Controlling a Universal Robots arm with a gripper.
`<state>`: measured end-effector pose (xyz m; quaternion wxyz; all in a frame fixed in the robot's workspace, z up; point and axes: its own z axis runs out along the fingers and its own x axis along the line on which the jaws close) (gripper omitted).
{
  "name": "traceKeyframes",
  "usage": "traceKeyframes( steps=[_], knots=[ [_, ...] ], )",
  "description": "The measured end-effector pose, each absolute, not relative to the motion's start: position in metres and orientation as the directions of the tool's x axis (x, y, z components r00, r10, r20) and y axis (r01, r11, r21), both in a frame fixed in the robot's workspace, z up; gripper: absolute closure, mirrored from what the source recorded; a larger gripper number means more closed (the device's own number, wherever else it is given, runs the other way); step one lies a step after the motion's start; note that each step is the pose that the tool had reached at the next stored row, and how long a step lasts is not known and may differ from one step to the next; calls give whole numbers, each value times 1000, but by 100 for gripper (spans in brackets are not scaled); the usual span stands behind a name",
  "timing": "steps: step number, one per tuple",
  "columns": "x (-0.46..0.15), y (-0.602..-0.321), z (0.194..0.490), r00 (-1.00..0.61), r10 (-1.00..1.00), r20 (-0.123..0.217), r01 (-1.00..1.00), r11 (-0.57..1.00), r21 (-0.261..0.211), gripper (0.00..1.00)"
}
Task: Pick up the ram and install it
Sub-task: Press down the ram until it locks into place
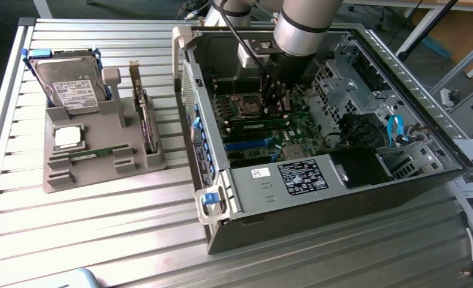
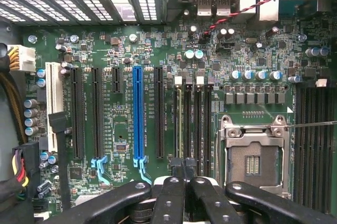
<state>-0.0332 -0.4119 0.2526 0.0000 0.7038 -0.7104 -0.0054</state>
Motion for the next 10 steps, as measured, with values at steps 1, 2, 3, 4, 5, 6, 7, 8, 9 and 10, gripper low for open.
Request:
traceKeyframes(
  steps=[1,2,3,4,5,6,7,8,9,10],
  knots=[
    [-33,-412,253,-9,-1000,-8,-1000,9,8,89],
    [-33,-412,253,-9,-1000,-8,-1000,9,8,89],
    [-33,-412,253,-9,-1000,-8,-1000,9,8,89],
    [-34,-412,253,-9,-1000,-8,-1000,9,8,89],
    [-36,-412,253,-9,-1000,-8,-1000,9,8,89],
    [-37,-412,253,-9,-1000,-8,-1000,9,8,89],
    [-39,-412,253,-9,-1000,-8,-1000,9,8,89],
    [-42,-412,253,-9,-1000,-8,-1000,9,8,89],
    [-43,-412,253,-9,-1000,-8,-1000,9,8,89],
    [-44,-412,253,-9,-1000,-8,-1000,9,8,89]
  ],
)
